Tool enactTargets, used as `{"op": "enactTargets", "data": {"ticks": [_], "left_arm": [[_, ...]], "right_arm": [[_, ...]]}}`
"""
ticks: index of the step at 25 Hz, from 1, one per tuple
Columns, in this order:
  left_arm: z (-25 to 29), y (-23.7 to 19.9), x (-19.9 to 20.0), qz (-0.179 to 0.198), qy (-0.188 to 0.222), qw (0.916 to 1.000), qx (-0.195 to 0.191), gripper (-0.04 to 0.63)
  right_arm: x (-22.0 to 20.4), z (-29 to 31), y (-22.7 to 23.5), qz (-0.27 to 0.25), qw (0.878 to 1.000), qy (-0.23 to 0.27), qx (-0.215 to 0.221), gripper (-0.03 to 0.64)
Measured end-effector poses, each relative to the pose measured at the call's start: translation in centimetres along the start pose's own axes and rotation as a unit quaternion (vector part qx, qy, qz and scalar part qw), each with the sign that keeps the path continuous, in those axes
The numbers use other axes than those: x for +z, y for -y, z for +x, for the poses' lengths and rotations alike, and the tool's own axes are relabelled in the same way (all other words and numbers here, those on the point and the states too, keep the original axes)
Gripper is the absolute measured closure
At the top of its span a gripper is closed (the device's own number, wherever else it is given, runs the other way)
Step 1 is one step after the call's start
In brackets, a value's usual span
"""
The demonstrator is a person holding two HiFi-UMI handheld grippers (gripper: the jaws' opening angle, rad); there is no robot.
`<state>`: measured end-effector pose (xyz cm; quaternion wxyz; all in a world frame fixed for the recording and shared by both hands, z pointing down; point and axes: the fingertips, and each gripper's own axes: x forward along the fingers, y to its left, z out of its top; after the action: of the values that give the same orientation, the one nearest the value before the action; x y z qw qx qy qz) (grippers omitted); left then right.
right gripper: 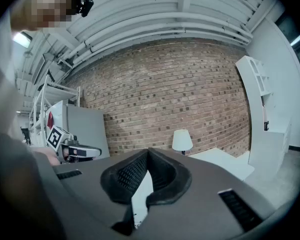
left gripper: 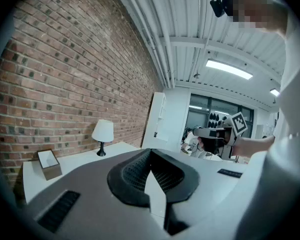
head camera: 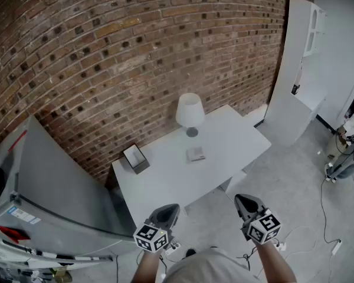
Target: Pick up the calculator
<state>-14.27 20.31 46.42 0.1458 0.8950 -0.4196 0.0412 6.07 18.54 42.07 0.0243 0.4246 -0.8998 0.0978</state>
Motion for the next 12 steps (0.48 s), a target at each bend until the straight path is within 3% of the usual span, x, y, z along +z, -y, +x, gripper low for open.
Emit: {"op": "enactTargets", "data": {"ticks": [12], "left_arm": [[0.75,0.35,-0.2,0.0,-0.005,1.0,0.002,0.583]], "right_arm": [[0.12,0.03,0.09,0.004,1.0,0.004,0.012,0.606]]}}
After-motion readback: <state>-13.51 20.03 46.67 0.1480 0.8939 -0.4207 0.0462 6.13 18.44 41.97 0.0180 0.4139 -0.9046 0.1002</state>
